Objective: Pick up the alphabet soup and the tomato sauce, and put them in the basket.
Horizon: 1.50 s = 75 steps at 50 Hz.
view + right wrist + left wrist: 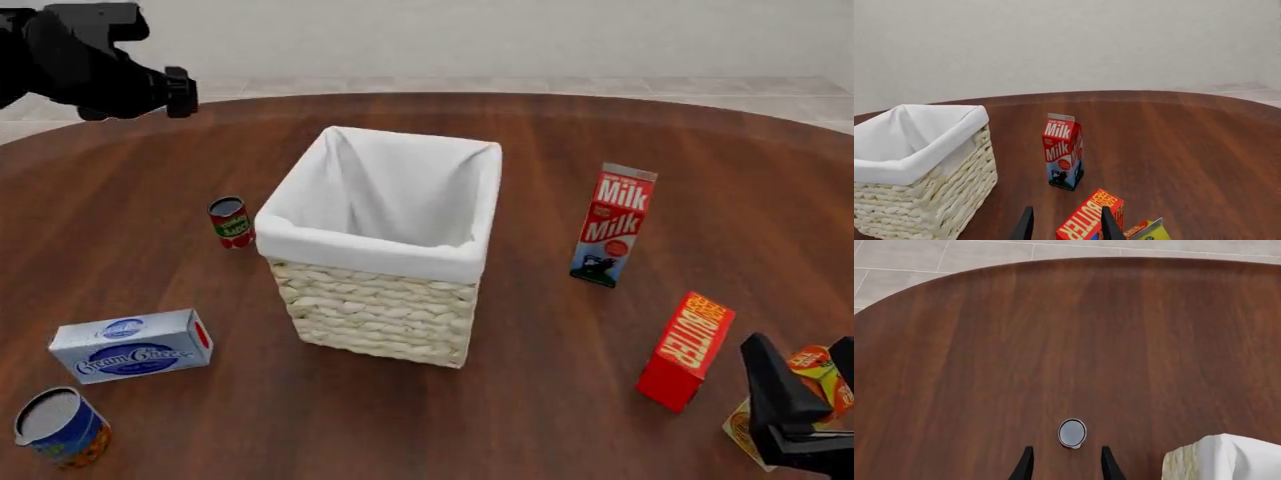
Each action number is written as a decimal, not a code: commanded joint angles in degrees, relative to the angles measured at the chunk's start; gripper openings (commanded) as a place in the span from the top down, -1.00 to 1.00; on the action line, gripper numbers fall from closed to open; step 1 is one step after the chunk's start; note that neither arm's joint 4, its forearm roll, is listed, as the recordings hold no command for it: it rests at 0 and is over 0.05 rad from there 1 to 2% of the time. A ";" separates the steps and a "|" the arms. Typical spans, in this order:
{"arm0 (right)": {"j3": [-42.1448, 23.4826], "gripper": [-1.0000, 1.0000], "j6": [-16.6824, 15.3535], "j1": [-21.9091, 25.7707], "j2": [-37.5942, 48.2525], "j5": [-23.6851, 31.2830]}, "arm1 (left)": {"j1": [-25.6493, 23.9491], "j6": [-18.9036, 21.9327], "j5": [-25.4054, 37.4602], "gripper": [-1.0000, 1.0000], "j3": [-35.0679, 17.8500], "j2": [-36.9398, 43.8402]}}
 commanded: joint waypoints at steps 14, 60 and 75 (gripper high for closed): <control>0.01 -1.00 -0.70 0.14 1.71 -1.47 | -2.30 -0.16 -5.81 -1.00 -0.31 6.50; 0.04 -1.00 -0.32 0.25 2.18 -1.81 | -0.74 1.48 -9.03 -1.00 -6.63 20.64; 0.02 -1.00 -0.29 0.41 1.13 -0.81 | -0.89 1.99 -10.24 -1.00 -3.19 21.33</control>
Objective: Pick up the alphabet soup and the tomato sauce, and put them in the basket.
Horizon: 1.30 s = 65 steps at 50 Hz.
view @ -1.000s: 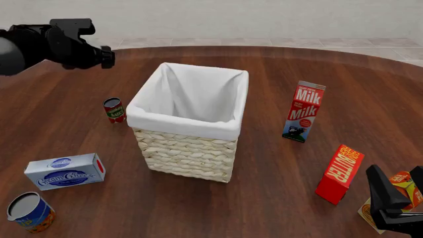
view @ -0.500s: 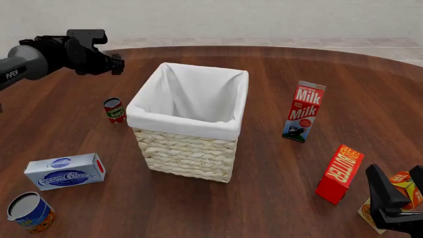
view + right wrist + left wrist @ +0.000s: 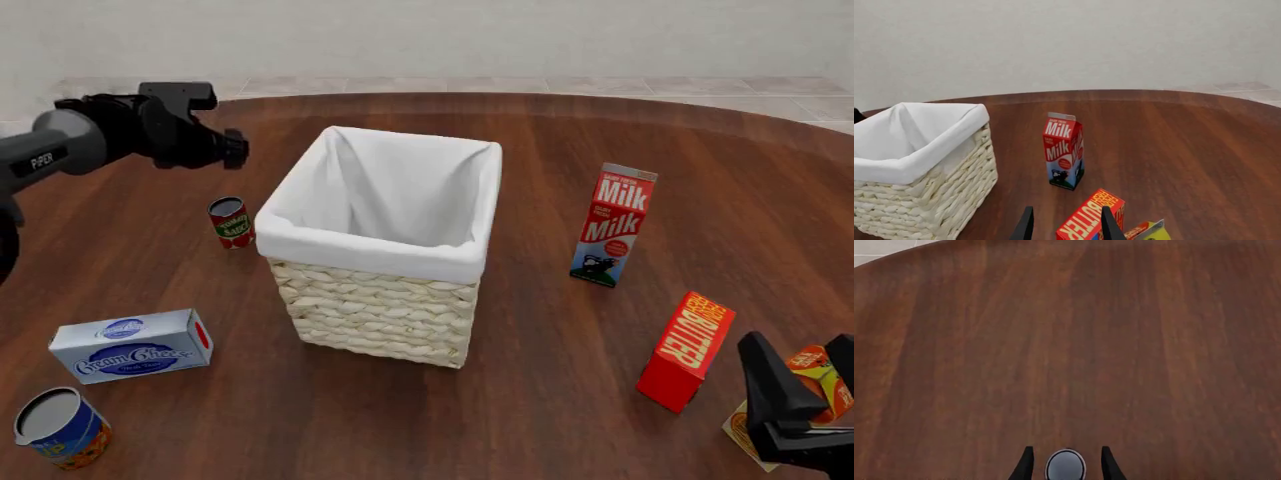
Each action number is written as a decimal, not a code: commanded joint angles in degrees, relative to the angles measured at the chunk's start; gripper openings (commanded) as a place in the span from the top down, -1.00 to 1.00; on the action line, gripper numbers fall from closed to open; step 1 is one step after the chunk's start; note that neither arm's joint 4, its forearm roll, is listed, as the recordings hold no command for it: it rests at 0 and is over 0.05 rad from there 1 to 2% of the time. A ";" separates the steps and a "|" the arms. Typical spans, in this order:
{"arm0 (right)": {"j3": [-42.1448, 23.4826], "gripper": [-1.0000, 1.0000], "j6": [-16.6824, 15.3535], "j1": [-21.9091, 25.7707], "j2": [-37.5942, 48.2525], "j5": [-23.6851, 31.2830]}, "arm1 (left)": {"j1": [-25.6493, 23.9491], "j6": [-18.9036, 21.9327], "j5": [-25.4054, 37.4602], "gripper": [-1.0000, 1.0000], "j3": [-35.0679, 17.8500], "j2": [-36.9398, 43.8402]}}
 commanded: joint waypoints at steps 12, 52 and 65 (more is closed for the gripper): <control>-0.05 -1.00 -0.24 0.30 -0.24 0.16 | 1.11 0.43 -2.90 -1.00 5.42 2.09; -0.04 -1.00 -0.21 0.24 -0.07 -0.12 | 0.41 -0.57 -7.29 -1.00 10.39 4.58; -0.02 -1.00 -0.18 0.30 -0.21 0.01 | 1.32 0.09 -8.30 -1.00 11.07 6.03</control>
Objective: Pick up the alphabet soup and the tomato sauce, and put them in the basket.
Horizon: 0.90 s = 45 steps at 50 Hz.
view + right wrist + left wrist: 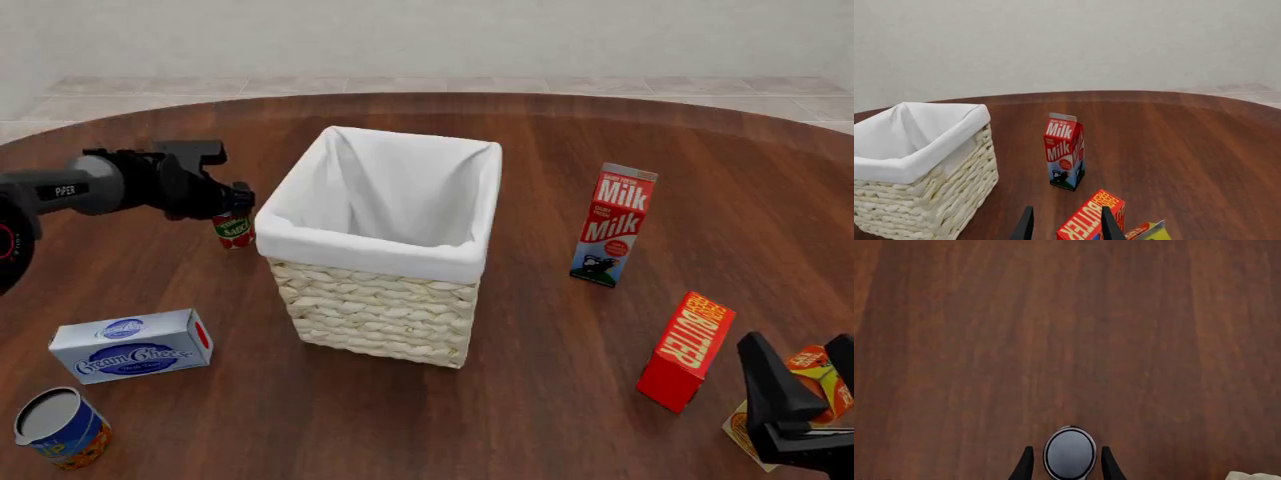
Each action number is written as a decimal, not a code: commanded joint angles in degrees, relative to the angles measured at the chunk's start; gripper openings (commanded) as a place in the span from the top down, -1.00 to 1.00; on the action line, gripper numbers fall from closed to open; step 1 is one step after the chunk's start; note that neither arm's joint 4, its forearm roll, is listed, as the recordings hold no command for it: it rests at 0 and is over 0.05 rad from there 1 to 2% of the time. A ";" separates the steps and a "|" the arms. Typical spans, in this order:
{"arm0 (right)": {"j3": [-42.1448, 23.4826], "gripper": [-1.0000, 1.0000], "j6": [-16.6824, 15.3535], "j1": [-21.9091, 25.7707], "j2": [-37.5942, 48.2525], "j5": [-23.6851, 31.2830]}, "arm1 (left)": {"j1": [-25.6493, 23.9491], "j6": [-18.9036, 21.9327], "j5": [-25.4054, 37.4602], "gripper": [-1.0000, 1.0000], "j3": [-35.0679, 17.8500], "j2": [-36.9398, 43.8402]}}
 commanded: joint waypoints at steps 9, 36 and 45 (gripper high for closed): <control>-0.01 -1.00 -0.01 0.04 0.76 -0.77 | 1.52 0.83 -1.36 -1.00 1.09 3.91; 0.00 -1.00 0.01 -0.02 1.05 -0.98 | 0.74 0.79 -2.88 1.00 1.94 4.84; -0.01 -1.00 0.04 -0.05 1.13 -1.07 | 0.83 0.75 -2.56 1.00 1.61 4.68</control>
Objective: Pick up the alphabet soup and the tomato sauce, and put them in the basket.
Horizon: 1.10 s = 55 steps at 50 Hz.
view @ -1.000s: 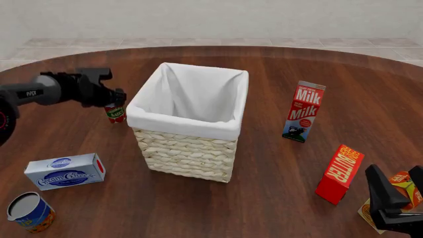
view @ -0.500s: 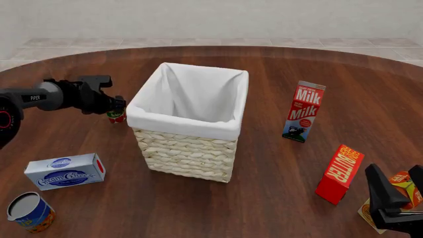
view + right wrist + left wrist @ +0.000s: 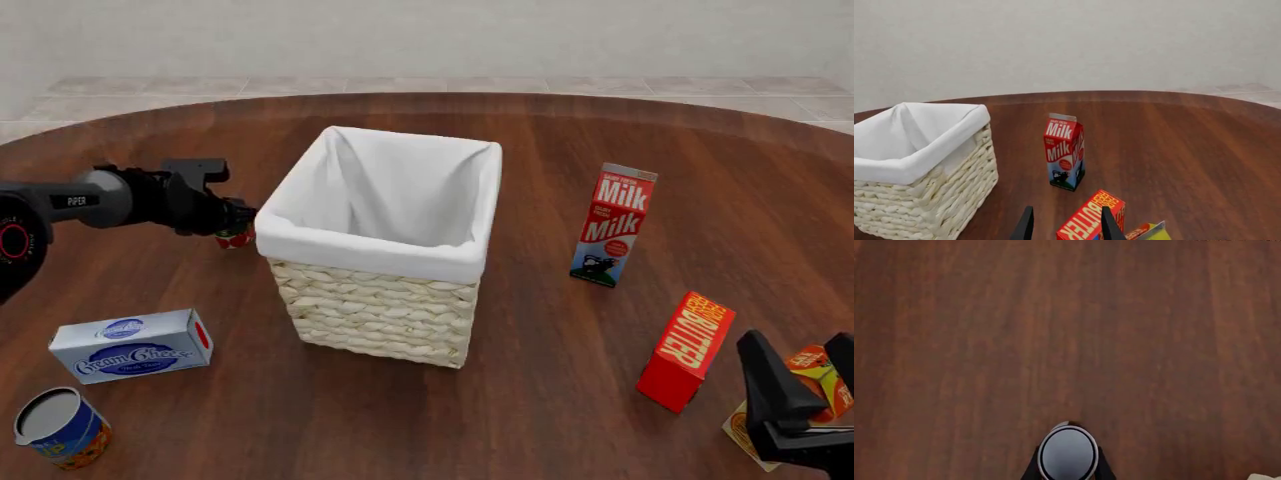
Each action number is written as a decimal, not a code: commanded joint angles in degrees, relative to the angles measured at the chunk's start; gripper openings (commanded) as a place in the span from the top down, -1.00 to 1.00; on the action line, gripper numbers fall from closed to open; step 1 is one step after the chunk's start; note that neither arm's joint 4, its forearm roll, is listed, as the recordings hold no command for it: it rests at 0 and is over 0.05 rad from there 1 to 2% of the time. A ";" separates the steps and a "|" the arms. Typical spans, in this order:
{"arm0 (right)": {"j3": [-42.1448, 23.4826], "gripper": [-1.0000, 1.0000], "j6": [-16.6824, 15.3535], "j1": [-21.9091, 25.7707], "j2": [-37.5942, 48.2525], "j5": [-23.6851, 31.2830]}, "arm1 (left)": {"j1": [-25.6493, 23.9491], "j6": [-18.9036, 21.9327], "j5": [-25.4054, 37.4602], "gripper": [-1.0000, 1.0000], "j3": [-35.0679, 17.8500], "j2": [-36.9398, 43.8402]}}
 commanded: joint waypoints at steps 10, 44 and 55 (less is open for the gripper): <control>0.01 -1.00 0.01 0.03 -1.20 1.17 | 0.61 0.54 0.32 1.00 -0.11 1.23; -0.05 -1.00 -0.95 0.49 0.62 -0.86 | 0.97 3.63 1.34 1.00 4.28 -12.05; -0.06 -1.00 -1.01 0.49 -0.45 0.06 | 0.53 4.17 1.31 1.00 6.18 -16.97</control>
